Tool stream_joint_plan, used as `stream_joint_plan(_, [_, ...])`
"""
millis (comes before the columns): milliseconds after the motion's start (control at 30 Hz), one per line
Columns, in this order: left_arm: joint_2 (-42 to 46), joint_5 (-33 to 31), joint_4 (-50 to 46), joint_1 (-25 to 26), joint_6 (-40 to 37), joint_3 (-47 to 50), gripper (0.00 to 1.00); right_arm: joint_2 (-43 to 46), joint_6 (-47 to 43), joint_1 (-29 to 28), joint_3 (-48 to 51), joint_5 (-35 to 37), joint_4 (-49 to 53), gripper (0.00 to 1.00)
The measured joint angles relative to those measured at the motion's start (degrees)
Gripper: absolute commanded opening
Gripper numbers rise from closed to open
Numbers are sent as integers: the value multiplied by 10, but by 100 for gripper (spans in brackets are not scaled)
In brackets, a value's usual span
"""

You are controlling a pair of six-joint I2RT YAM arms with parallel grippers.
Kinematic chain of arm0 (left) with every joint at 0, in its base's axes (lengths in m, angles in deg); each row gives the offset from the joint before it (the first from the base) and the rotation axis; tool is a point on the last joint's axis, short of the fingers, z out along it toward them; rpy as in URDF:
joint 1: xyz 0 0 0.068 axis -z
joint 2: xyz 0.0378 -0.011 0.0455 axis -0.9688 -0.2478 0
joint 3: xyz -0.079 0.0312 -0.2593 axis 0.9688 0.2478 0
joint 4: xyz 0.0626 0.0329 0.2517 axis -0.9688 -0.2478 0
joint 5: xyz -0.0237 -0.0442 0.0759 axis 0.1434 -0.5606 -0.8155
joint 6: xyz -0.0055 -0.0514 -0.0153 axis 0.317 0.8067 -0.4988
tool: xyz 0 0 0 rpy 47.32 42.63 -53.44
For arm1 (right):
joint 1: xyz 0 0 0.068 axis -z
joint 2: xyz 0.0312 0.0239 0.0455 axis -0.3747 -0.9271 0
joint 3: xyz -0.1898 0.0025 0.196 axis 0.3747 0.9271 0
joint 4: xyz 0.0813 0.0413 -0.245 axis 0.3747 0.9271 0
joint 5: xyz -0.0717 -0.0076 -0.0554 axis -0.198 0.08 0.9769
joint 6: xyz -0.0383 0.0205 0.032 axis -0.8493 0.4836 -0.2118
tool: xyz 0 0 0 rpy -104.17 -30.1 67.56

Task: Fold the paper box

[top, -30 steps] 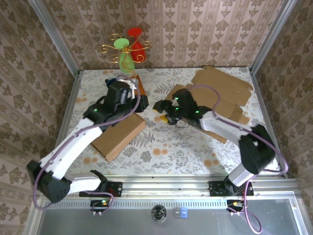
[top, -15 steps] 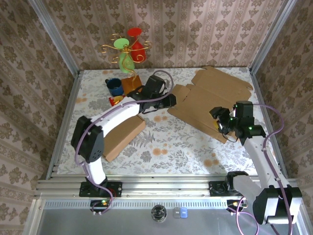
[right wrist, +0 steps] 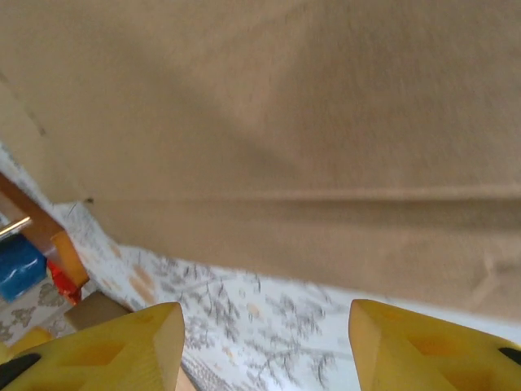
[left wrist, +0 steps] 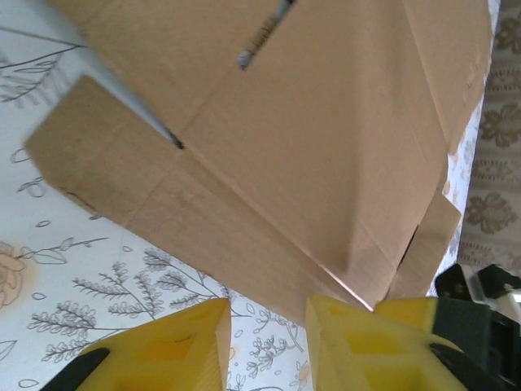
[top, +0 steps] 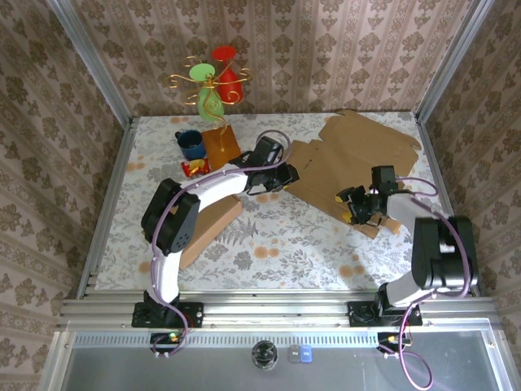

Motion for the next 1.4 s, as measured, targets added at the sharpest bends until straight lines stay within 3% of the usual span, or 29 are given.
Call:
stream_joint_plan(233, [-2,-32,60,-14,109,44,34,-38,-20,0,-10,-6,-1,56])
stream_joint_plan(633, [-2,-68,146,-12,216,100,37,58,-58,0,62,-6,52,56])
stream_joint_plan(1400, [-28,-93,198,-9,276,123,38,243,-32,-5,37,-21,119,60])
